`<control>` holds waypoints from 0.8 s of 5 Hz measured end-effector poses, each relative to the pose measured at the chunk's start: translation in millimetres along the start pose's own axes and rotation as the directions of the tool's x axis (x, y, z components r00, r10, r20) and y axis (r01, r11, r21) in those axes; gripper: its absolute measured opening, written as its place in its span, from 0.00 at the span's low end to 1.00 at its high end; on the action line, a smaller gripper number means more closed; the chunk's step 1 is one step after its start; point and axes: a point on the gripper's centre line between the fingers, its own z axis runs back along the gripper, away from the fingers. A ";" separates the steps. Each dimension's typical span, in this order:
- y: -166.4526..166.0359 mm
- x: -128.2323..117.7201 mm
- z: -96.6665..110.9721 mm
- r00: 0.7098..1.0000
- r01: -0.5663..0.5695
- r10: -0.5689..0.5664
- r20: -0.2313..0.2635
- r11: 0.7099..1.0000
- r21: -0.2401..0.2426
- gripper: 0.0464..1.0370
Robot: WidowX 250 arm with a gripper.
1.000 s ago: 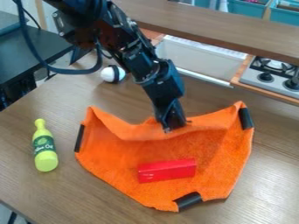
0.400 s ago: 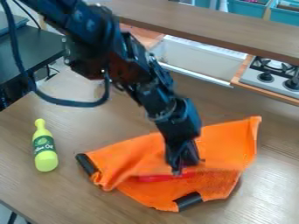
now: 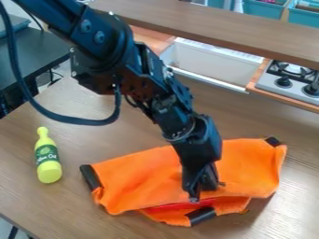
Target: Fold cloth from left to right
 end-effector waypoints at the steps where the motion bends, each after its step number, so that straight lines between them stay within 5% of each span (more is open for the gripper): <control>1: 1.2 0.0 -3.5 1.000 -0.015 0.016 0.009 0.999 -0.036 0.49; 2: 5.2 -3.8 2.5 0.999 -0.034 0.037 0.036 0.997 -0.065 0.79; 3: 5.5 -2.9 12.1 0.997 -0.020 0.026 0.074 0.996 -0.083 0.96; 4: 5.7 -3.4 39.1 0.989 0.010 0.002 0.151 0.997 -0.077 0.96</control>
